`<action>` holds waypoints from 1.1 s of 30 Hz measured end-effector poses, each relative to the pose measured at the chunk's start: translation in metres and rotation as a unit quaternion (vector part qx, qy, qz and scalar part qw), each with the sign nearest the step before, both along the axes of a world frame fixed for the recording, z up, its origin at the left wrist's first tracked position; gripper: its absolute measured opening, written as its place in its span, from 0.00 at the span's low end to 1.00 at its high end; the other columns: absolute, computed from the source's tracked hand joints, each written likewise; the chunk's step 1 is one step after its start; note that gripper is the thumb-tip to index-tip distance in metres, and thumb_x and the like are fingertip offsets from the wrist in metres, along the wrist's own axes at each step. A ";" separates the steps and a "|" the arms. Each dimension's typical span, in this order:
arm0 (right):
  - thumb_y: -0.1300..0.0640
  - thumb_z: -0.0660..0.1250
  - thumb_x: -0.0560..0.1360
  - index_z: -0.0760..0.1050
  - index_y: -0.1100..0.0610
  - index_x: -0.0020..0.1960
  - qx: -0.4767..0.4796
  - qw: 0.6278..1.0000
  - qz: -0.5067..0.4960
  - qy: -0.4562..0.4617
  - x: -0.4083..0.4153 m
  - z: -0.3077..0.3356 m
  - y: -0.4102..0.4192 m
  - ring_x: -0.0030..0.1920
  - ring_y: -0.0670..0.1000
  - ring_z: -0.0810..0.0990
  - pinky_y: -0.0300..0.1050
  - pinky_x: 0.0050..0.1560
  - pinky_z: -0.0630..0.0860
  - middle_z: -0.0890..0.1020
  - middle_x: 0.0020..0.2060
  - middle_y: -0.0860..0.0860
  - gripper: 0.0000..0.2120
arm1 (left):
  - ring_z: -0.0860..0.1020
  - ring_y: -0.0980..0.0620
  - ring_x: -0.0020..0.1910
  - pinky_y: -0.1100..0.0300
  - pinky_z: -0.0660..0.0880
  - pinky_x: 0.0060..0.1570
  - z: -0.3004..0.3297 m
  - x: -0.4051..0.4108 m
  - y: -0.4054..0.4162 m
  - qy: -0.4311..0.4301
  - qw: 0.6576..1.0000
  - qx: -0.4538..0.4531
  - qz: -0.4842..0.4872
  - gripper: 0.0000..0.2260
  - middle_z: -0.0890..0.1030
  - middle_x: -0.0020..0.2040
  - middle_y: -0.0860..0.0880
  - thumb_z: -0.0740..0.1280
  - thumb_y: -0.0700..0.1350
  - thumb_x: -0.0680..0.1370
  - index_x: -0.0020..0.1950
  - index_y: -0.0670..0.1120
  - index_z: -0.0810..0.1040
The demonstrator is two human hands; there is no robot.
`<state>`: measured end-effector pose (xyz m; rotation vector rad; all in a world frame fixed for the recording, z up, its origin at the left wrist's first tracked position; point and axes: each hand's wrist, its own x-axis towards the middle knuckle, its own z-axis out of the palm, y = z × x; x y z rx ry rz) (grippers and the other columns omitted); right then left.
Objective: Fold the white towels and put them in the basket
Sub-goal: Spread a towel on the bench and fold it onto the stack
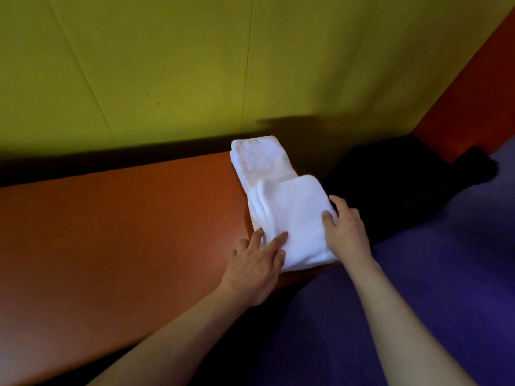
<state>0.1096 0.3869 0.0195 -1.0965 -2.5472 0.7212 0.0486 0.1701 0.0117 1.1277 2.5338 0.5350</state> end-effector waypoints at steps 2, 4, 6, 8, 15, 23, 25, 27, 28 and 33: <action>0.50 0.61 0.80 0.67 0.47 0.73 0.031 0.999 0.006 0.019 0.003 -0.007 -0.004 0.60 0.63 0.75 0.57 0.59 0.75 0.73 0.64 0.59 0.21 | 0.67 0.37 0.67 0.41 0.68 0.67 -0.010 0.004 -0.003 0.019 0.999 -0.042 -0.003 0.25 0.59 0.77 0.42 0.38 0.62 0.81 0.79 0.65 0.47; 0.48 0.61 0.80 0.69 0.49 0.73 0.106 0.994 0.028 0.013 0.002 -0.008 -0.011 0.62 0.62 0.74 0.58 0.61 0.73 0.73 0.67 0.58 0.22 | 0.62 0.36 0.73 0.39 0.64 0.70 -0.012 0.001 -0.004 0.012 0.999 -0.053 0.005 0.23 0.52 0.80 0.42 0.41 0.62 0.83 0.79 0.67 0.44; 0.44 0.57 0.80 0.70 0.49 0.73 0.154 0.986 0.064 -0.030 0.000 -0.012 -0.016 0.67 0.61 0.72 0.59 0.64 0.71 0.71 0.71 0.57 0.24 | 0.57 0.36 0.76 0.39 0.61 0.72 -0.008 -0.002 -0.006 0.026 0.999 -0.046 0.009 0.24 0.44 0.82 0.42 0.43 0.63 0.83 0.79 0.67 0.43; 0.42 0.52 0.79 0.70 0.49 0.74 0.146 0.984 0.073 -0.066 0.000 -0.015 -0.020 0.70 0.61 0.70 0.59 0.67 0.69 0.69 0.73 0.57 0.27 | 0.56 0.37 0.78 0.39 0.61 0.74 -0.006 -0.006 -0.010 0.046 0.998 -0.039 -0.002 0.24 0.42 0.82 0.45 0.43 0.64 0.83 0.79 0.66 0.45; 0.54 0.65 0.77 0.73 0.52 0.71 0.163 0.981 0.109 -0.008 -0.014 0.002 -0.065 0.68 0.60 0.72 0.58 0.67 0.68 0.73 0.71 0.56 0.22 | 0.73 0.41 0.64 0.45 0.73 0.58 0.017 -0.016 -0.052 0.149 0.989 -0.009 0.009 0.23 0.70 0.73 0.46 0.51 0.57 0.81 0.75 0.54 0.65; 0.57 0.66 0.76 0.73 0.51 0.69 0.117 0.964 0.224 0.080 -0.042 0.027 -0.175 0.64 0.54 0.75 0.52 0.64 0.72 0.76 0.66 0.51 0.21 | 0.74 0.42 0.61 0.47 0.72 0.56 0.051 -0.028 -0.153 0.221 0.971 0.003 0.093 0.18 0.75 0.67 0.48 0.57 0.54 0.80 0.68 0.51 0.73; 0.56 0.64 0.78 0.72 0.49 0.70 0.099 0.960 0.247 0.091 -0.049 0.032 -0.204 0.65 0.52 0.74 0.50 0.65 0.73 0.75 0.66 0.49 0.20 | 0.74 0.42 0.61 0.47 0.72 0.56 0.057 -0.029 -0.185 0.233 0.965 0.006 0.119 0.17 0.75 0.66 0.48 0.57 0.54 0.81 0.67 0.51 0.73; 0.55 0.63 0.78 0.71 0.49 0.70 0.095 0.951 0.275 0.108 -0.055 0.036 -0.235 0.65 0.51 0.73 0.52 0.65 0.73 0.74 0.66 0.48 0.20 | 0.74 0.43 0.60 0.47 0.72 0.56 0.062 -0.028 -0.218 0.238 0.959 0.009 0.153 0.17 0.75 0.65 0.49 0.58 0.54 0.80 0.66 0.51 0.74; 0.55 0.63 0.78 0.71 0.49 0.70 0.092 0.946 0.289 0.111 -0.059 0.037 -0.250 0.65 0.51 0.73 0.51 0.66 0.72 0.75 0.66 0.48 0.20 | 0.74 0.43 0.59 0.47 0.72 0.56 0.063 -0.027 -0.235 0.239 0.956 0.012 0.172 0.16 0.76 0.64 0.49 0.59 0.54 0.80 0.65 0.51 0.75; 0.54 0.62 0.78 0.72 0.50 0.69 0.074 0.926 0.349 0.120 -0.081 0.040 -0.331 0.65 0.50 0.73 0.49 0.65 0.70 0.75 0.65 0.48 0.19 | 0.75 0.44 0.57 0.49 0.71 0.55 0.065 -0.024 -0.319 0.245 0.937 0.008 0.250 0.14 0.77 0.60 0.50 0.60 0.53 0.80 0.63 0.52 0.76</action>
